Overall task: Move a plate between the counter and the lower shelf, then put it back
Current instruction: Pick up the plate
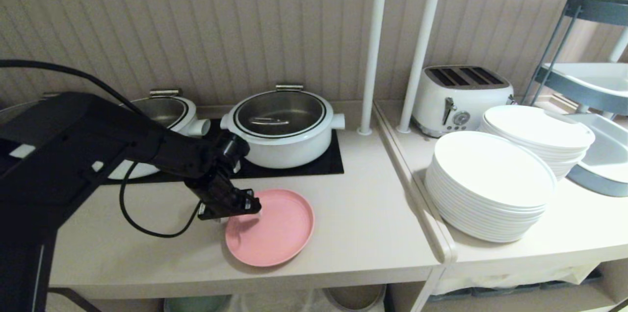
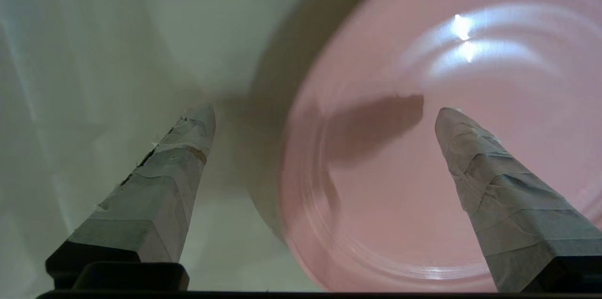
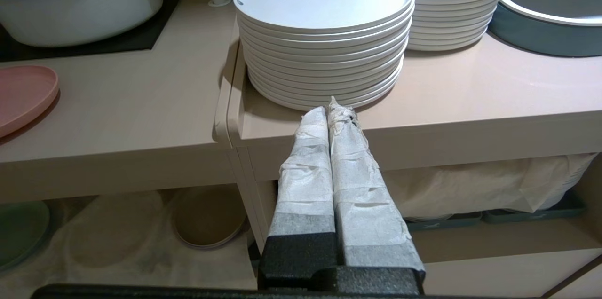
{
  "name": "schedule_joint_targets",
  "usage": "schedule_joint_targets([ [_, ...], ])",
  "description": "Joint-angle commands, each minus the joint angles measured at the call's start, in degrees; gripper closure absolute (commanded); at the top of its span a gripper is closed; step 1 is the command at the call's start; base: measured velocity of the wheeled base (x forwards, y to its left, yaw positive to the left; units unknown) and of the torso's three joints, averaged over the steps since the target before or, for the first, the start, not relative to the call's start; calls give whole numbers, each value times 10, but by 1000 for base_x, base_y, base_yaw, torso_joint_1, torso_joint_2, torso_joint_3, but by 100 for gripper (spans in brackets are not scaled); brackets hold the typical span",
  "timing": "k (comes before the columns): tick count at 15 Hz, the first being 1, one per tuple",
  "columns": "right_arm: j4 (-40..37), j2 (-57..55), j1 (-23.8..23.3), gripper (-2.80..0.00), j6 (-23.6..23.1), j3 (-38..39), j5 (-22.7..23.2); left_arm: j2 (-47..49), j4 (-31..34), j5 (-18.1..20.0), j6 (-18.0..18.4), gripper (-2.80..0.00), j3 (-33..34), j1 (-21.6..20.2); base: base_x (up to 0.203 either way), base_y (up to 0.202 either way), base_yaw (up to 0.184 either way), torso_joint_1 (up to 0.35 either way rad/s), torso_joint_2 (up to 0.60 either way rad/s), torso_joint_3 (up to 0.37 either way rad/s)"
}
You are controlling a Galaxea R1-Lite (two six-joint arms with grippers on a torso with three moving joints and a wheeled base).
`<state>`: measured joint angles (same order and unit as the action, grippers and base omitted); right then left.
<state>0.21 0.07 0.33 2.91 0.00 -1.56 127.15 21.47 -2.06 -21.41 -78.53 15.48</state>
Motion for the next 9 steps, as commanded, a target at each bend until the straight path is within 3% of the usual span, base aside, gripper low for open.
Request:
schedule_joint_targets([
  [1,1,-1,0,0,0,0,0,6,2,0,11,-280,-5,-12,0,0,0,0,0,0],
  [9,1,-1,0,0,0,0,0,11,2,0,18,-280,-5,-21,0,0,0,0,0,0],
])
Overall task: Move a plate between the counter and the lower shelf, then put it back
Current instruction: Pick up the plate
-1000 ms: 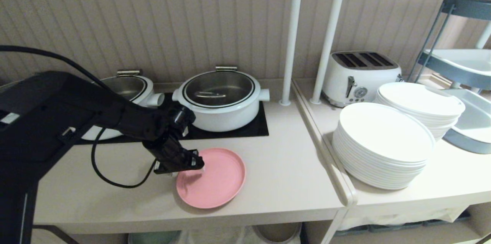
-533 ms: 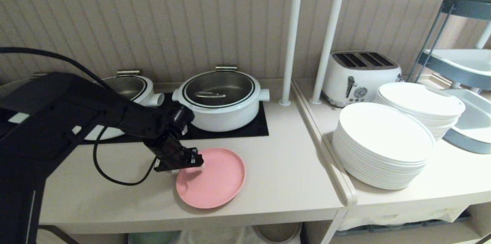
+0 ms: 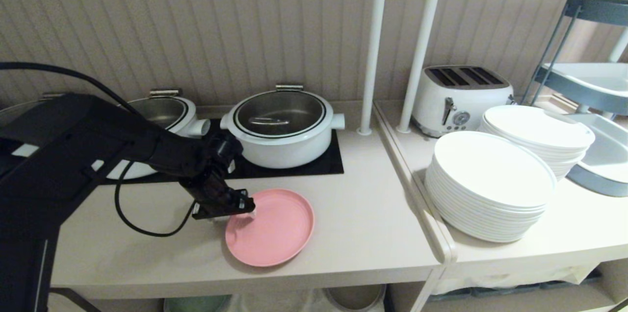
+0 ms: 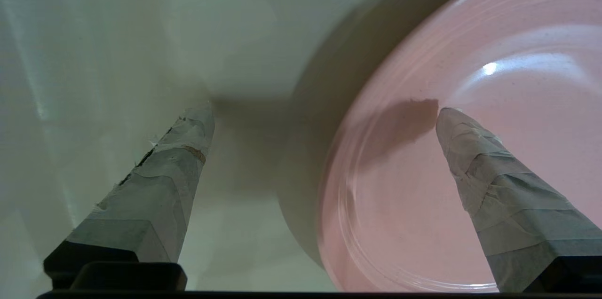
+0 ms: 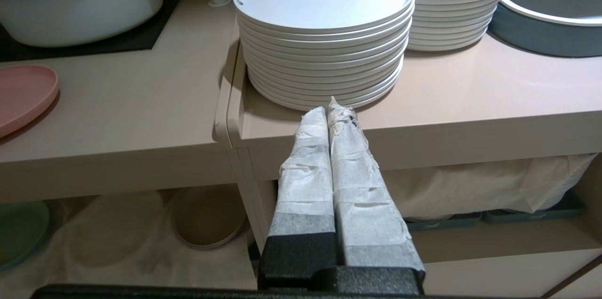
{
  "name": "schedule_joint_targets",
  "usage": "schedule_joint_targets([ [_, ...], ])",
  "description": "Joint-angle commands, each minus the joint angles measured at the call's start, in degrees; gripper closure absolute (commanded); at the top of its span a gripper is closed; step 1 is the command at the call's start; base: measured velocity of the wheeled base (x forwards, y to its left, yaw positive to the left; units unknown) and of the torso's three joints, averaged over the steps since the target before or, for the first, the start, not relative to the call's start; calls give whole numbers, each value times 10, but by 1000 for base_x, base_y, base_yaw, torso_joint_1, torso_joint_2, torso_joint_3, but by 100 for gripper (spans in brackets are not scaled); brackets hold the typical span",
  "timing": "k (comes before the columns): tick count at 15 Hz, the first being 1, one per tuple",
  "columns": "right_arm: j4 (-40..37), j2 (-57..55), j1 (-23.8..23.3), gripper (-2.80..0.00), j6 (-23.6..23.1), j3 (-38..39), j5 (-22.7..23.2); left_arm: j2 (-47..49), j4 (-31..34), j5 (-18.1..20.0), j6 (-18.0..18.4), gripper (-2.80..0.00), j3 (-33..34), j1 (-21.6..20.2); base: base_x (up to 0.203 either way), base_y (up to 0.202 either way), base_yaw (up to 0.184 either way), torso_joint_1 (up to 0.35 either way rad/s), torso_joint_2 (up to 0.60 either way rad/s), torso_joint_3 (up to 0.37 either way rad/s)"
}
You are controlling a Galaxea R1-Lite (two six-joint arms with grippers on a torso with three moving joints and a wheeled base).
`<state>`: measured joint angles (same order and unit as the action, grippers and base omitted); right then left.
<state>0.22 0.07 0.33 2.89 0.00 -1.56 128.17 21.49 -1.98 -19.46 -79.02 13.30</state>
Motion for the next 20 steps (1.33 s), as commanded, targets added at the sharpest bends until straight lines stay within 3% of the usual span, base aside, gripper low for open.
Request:
schedule_joint_targets([
  [1,0,-1,0,0,0,0,0,1,1,0,-1,-280,0,1,0,0,0,0,0,0],
  [17,0,-1,0,0,0,0,0,9,0,3,-1,-280,1,4,0,0,0,0,0,0],
  [18,0,-1,0,0,0,0,0,9,0,2,-1,0,1,4,0,0,0,0,0,0],
  [20,0,-1,0,0,0,0,0,9,0,3,-1,0,0,4,0,0,0,0,0,0],
])
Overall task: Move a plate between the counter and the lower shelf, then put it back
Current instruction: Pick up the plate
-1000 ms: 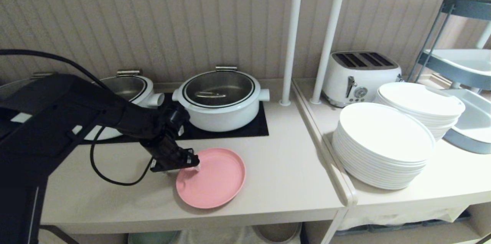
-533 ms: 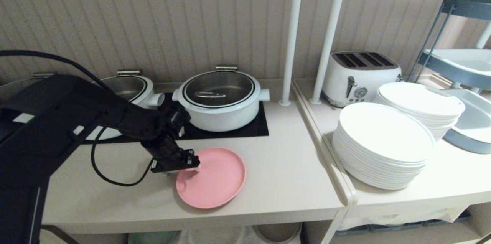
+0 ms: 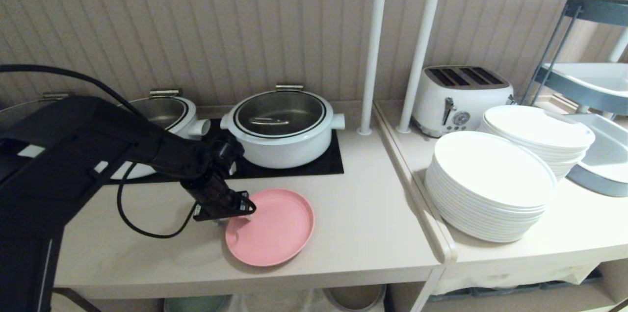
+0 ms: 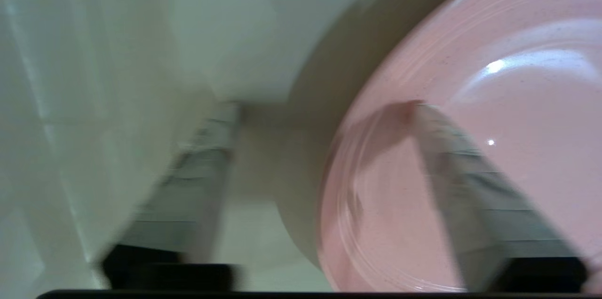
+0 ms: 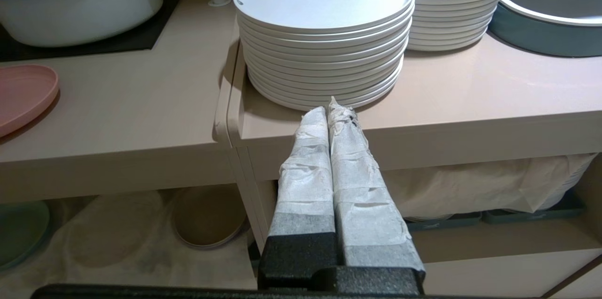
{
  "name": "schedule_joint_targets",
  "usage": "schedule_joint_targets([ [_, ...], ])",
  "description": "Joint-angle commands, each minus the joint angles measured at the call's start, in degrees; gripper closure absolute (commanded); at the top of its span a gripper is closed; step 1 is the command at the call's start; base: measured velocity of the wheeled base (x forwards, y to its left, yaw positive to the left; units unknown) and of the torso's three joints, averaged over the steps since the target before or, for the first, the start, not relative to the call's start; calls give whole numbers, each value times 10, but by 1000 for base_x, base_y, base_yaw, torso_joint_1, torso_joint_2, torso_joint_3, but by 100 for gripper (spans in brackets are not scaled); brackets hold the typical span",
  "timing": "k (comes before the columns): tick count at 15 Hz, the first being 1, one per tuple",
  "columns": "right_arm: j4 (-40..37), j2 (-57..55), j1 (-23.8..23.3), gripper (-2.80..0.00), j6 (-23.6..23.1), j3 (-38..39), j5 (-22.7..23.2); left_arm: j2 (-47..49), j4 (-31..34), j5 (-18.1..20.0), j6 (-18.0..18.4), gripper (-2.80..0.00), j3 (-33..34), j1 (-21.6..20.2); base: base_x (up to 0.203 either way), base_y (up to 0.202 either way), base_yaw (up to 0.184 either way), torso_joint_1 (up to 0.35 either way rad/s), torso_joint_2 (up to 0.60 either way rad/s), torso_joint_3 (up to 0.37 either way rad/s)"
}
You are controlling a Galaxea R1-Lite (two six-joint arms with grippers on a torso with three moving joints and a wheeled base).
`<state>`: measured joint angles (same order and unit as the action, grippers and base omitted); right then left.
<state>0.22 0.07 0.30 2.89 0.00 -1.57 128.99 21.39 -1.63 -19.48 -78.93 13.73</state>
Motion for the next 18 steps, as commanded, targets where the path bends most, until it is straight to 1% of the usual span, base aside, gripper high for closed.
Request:
schedule_joint_targets([
  [1,0,-1,0,0,0,0,0,0,-5,-1,-1,0,-1,0,0,0,0,0,0,0],
  [12,0,-1,0,0,0,0,0,0,-10,-3,-1,0,0,0,0,0,0,0,0,0],
  [18,0,-1,0,0,0,0,0,-16,-7,0,-1,0,5,0,0,0,0,0,0,0],
])
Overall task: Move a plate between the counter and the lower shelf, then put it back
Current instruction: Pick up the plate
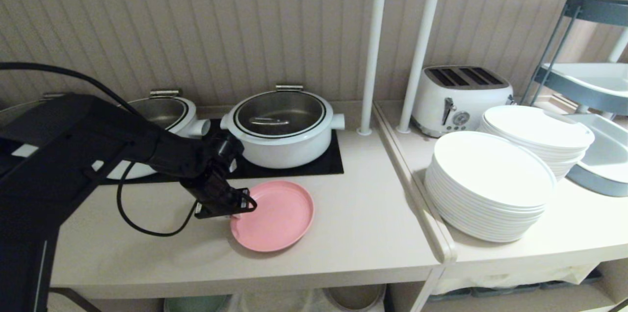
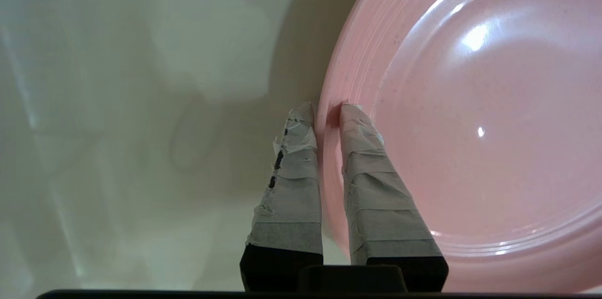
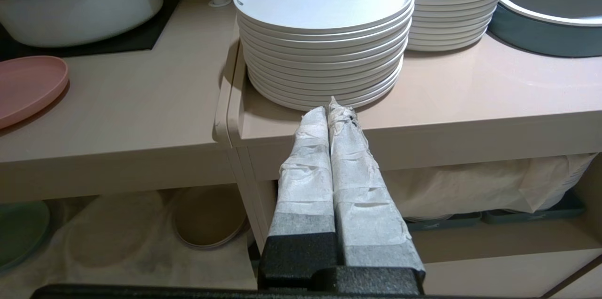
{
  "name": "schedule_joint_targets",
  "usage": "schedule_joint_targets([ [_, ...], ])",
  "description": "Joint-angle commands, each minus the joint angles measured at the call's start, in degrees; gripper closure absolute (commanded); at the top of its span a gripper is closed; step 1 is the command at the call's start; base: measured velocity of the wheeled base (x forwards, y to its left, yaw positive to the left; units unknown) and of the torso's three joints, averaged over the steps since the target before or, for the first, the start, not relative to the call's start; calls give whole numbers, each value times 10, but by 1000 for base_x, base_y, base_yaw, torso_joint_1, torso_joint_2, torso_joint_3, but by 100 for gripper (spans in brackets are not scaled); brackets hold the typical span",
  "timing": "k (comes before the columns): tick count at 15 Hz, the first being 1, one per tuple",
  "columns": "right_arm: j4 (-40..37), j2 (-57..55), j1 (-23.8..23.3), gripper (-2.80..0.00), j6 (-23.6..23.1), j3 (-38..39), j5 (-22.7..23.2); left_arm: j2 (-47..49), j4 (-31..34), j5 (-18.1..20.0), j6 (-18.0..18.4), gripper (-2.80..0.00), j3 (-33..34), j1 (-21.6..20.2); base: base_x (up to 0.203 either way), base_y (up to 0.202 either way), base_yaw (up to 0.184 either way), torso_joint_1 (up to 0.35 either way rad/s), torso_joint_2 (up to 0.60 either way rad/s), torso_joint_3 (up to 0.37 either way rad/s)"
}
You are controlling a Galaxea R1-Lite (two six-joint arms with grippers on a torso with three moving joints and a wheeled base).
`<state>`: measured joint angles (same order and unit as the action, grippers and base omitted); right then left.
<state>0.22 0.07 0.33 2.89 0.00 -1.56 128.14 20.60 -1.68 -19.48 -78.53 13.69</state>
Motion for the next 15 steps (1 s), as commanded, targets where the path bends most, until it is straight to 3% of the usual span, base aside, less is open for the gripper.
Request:
schedule_joint_targets([
  [1,0,-1,0,0,0,0,0,-11,2,1,-1,0,2,0,0,0,0,0,0,0],
  [15,0,-1,0,0,0,0,0,-108,0,37,-5,0,114,24,0,0,0,0,0,0],
])
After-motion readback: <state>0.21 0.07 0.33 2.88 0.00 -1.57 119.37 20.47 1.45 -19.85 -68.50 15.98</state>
